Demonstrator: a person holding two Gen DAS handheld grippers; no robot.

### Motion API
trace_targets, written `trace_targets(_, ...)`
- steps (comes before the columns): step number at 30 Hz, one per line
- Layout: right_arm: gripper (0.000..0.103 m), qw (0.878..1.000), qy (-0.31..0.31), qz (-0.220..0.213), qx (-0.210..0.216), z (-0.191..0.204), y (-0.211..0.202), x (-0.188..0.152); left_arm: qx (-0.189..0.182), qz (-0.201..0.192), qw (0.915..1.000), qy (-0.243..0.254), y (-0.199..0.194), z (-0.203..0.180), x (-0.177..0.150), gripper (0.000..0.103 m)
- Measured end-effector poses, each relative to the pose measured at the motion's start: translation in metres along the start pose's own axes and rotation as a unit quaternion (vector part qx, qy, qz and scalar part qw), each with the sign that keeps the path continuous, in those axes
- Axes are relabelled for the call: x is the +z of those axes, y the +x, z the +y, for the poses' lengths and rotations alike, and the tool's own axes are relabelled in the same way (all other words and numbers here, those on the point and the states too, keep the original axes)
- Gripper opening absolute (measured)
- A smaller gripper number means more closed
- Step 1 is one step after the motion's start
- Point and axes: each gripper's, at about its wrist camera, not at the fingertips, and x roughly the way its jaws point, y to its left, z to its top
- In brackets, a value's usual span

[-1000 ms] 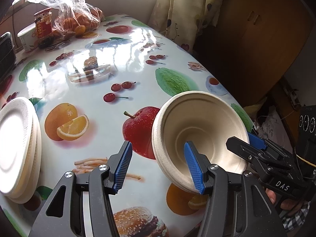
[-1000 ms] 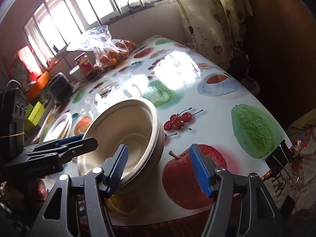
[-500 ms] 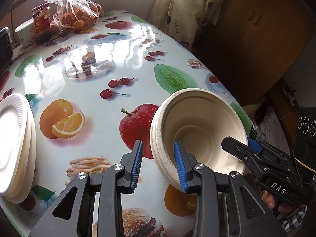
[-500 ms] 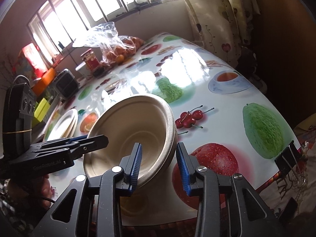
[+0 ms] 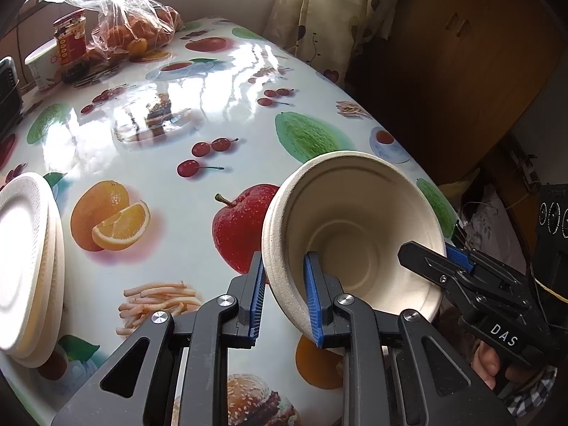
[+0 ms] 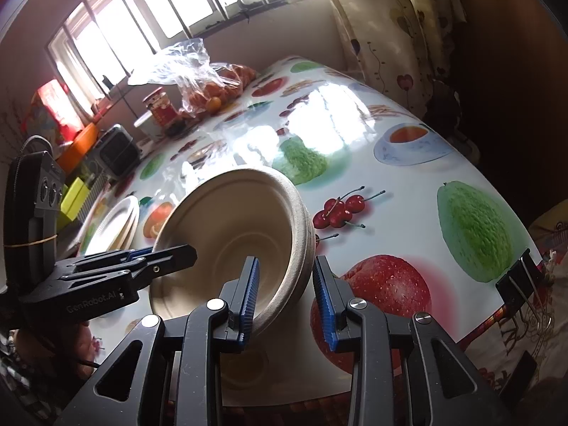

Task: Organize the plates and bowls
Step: 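Grasp the nested tan bowls by the rim with both grippers, then carry the nested bowls with both grippers toward the white plate stack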

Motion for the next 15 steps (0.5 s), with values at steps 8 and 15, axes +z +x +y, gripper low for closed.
trace_targets(8, 0.030, 1.000, 0.004, 0.002, -0.003, -0.0001, 0.0015, -0.0008, 0.000, -0.004, 1.0000, 0.000, -0.0020, -0.0018, 0.0004, 0.021)
trace_targets(15, 0.030, 1.000, 0.009, 0.006, -0.002, -0.0017, 0.0033, -0.0005, 0.001, -0.005, 1.0000, -0.001, -0.0040, -0.0017, 0.0007, 0.021)
